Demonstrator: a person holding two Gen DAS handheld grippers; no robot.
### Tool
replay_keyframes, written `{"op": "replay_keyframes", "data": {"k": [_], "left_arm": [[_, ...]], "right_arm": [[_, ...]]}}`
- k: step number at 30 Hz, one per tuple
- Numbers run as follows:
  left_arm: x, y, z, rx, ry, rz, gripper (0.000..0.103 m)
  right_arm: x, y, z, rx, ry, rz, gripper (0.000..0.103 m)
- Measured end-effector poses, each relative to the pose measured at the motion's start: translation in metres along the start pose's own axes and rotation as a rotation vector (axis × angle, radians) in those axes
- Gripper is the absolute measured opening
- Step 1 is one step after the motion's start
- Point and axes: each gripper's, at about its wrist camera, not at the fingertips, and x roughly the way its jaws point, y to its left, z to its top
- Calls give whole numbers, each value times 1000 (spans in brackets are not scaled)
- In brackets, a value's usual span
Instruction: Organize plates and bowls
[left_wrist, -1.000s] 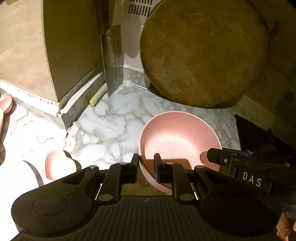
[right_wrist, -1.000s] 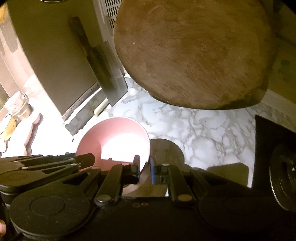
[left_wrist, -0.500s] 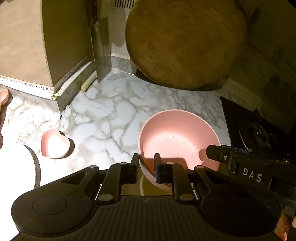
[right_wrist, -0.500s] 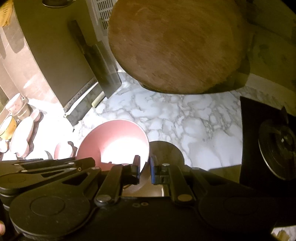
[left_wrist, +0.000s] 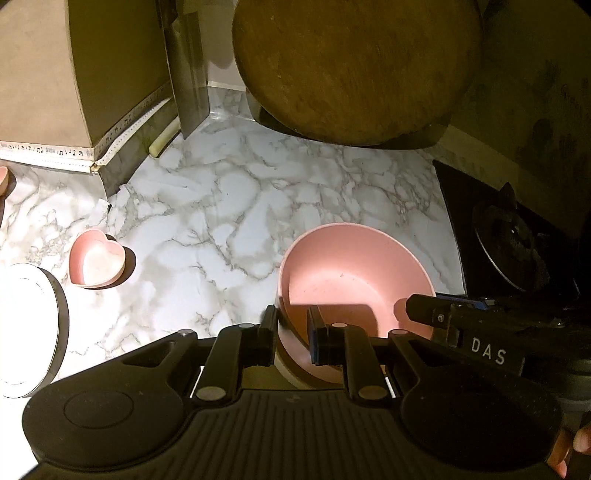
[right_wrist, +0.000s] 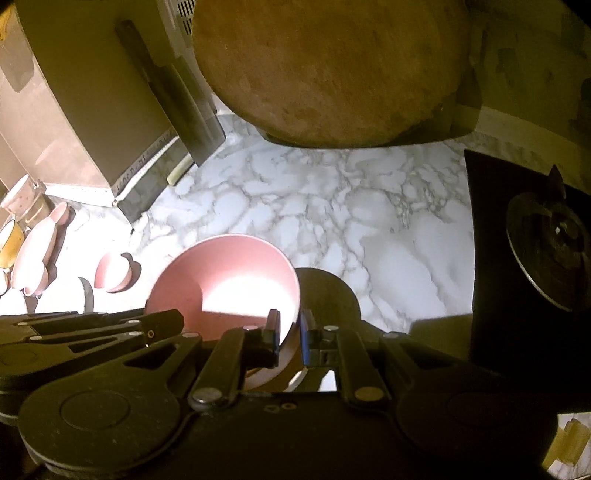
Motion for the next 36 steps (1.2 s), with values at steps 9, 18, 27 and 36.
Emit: {"op": "replay_keyframes", "data": {"k": [9,18,27,36], "left_arm": [[10,0,-5,9,25,1,16],[15,2,-6,8,42,-7,16],[8,4,-4,1,38,-39,17],[-9,15,3,-16,-11,-41,28]], "right_arm": [[8,-7,-6,3,23,-2,9],[12,-6,-5,2,32,6,16],[1,-1,0,-30,1,5,22],[-8,7,6,-51,-22,28,31]]}}
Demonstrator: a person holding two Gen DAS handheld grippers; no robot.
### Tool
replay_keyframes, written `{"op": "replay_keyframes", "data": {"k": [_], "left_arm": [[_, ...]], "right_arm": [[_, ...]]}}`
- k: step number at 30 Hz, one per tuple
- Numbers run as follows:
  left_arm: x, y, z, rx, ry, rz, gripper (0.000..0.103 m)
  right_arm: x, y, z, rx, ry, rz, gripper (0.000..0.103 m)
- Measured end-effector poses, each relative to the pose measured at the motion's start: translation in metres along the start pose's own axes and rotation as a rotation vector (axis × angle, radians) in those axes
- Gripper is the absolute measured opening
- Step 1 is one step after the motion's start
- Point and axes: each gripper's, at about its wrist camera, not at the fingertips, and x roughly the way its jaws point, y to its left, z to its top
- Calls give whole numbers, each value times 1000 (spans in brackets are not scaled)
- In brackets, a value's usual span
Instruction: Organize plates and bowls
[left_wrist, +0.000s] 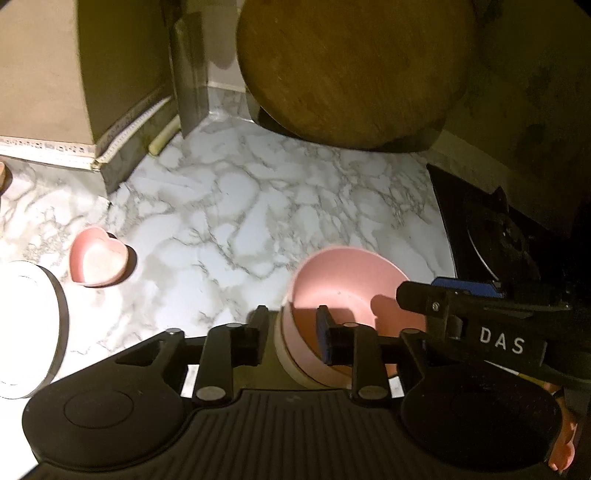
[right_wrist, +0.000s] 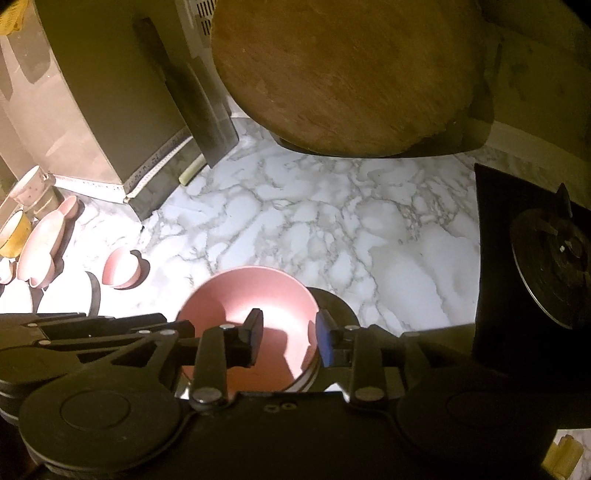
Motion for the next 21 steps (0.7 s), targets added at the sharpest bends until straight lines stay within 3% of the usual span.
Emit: {"op": "replay_keyframes", "data": {"k": [12,14,16,19,21], "left_arm": [[-22,52,10,-52,-66,63,29],[-26,64,12,-64,-77,81,38],[-31,72,13,-66,-98,97,57],[-40,82,14,-47,-136,111,66],[-45,91,16,-50,-149,120,70]], "right_arm": [[-8,34,13,-53,-28,52,45],[-7,41,15,-65,-33,60,48],[-5,47,17,-73,-33,69,51],[-2,60,20,-86,-35,88,55],[-1,70,21,-94,-41,101,63]]}}
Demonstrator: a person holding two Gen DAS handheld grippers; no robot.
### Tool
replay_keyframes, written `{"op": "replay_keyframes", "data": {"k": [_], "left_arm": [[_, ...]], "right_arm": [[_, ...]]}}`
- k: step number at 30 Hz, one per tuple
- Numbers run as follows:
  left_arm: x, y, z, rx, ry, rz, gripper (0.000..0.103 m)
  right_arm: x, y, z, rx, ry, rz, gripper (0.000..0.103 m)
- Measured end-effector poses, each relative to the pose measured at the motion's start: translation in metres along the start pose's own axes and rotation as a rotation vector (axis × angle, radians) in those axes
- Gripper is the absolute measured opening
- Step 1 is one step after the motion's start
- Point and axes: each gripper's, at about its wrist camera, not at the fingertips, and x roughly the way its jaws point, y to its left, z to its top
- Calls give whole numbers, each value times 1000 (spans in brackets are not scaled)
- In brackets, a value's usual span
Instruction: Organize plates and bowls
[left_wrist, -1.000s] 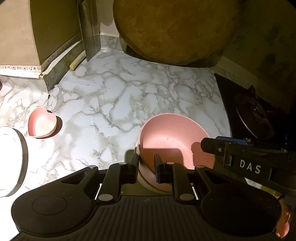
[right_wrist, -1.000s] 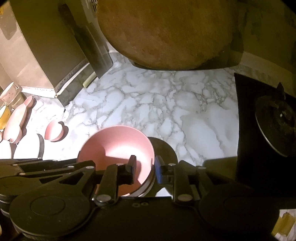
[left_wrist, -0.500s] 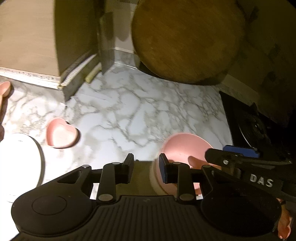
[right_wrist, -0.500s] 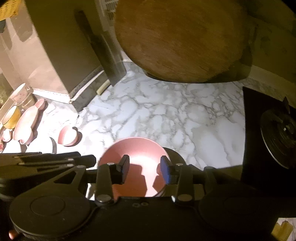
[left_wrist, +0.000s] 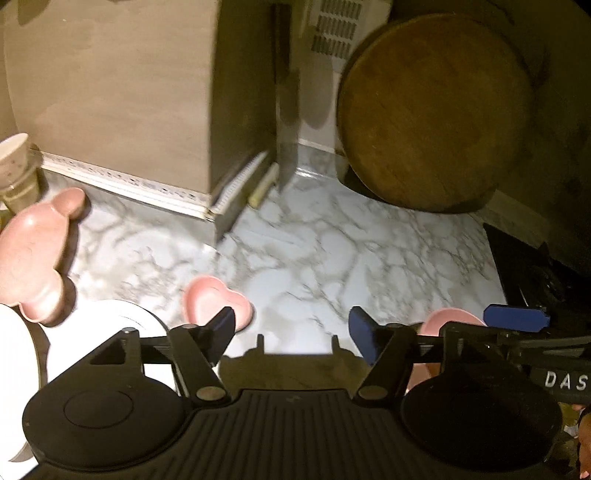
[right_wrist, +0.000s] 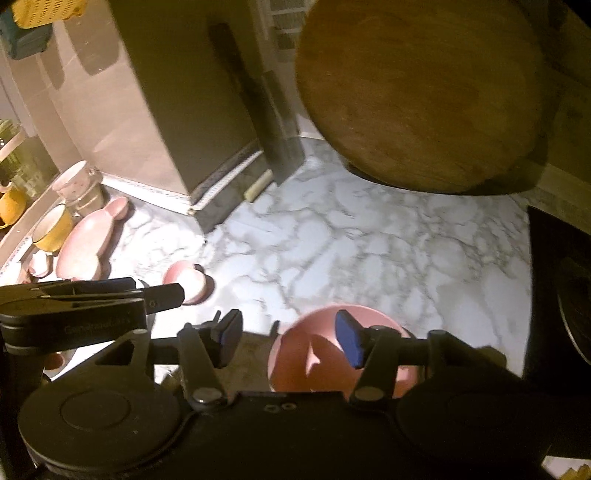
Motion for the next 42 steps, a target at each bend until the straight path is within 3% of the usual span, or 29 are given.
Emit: {"op": "replay_keyframes", "data": {"k": [3,5,10,17,20,25,42], "left_arm": [[-1,16,5,-8,-9,16,73],[-1,27,9,-16,-13,33,75],[6,54,16,-30,-37,88,77],[35,90,25,-81,9,90,78],[53,104,26,-112,60,56,78],[77,119,27,-125,107,76,78],[120,126,20,-190,165,101,77]], "right_arm": [[5,14,4,-24,-10,10,72],[9,23,6,-35,-13,17,85],[22,43,11,-55,-20,21,98],[58,60,21,4,26,41,99],[73,65,25,34,52,44,98],[99,72,29,56,97,57,95],[164,78,24,93,197,58,59]]}}
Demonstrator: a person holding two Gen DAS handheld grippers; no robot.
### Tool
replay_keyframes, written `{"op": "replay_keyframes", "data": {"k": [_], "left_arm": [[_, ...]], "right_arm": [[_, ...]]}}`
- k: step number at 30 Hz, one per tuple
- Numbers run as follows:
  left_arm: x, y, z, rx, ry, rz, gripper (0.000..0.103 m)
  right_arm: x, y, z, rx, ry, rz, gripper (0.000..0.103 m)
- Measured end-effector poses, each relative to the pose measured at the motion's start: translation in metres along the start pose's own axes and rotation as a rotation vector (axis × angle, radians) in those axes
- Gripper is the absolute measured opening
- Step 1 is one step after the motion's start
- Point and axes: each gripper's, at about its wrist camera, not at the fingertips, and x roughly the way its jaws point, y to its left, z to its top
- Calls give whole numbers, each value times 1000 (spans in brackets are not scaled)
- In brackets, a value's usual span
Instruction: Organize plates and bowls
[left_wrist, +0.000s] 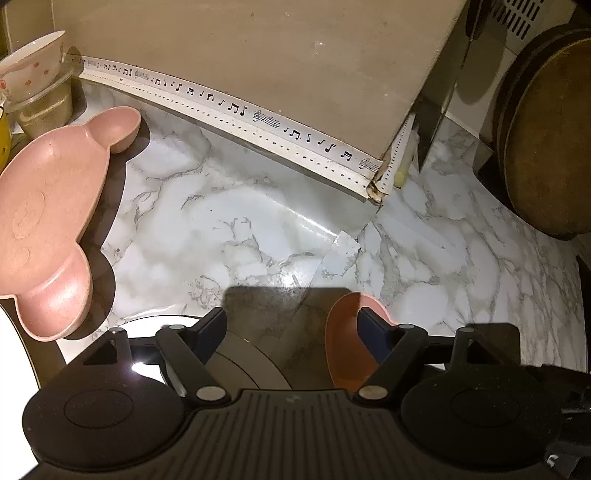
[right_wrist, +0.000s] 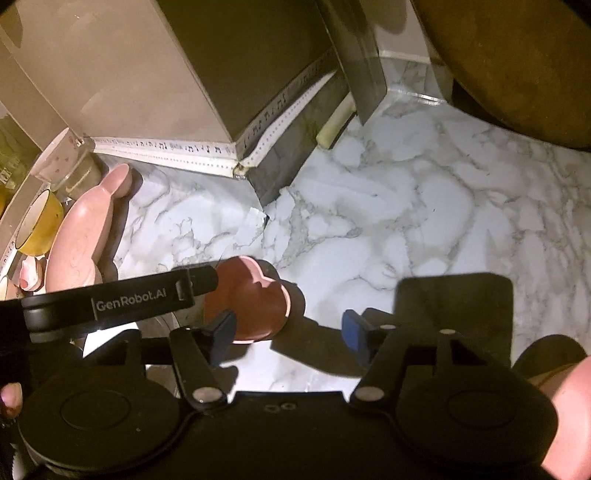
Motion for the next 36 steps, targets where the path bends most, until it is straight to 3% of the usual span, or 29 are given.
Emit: {"op": "replay_keyframes", "data": {"k": [3,5,7,11,14,20,25,28,36], "left_arm": [[2,-2,1,-11,-6,1,77],[3,-4,0,-19,-6,-17,71],[4,-8,0,-8,-3,-27,58],[2,-18,1,61,-26,-15,53],[8,-21,1,105,-2,-4,42],[18,-15,-2,71,48,-32,32],[20,-13,-4,39,60,-30,16],[20,-12,-5,26,55,-31,12],[9,-17,-7,12,53,-33,10]], "right_arm": [[6,0,0,3,8,1,53],[8,-1,0,11,17,4,49],[10,0,0,16,18,11,46],[12,0,1,22,19,19,39],[14,1,1,23,21,25,36],[20,2,0,21,28,29,26],[23,2,-2,28,29,38,13],[24,2,-2,32,28,41,7],[15,2,-4,29,20,36,6]]}}
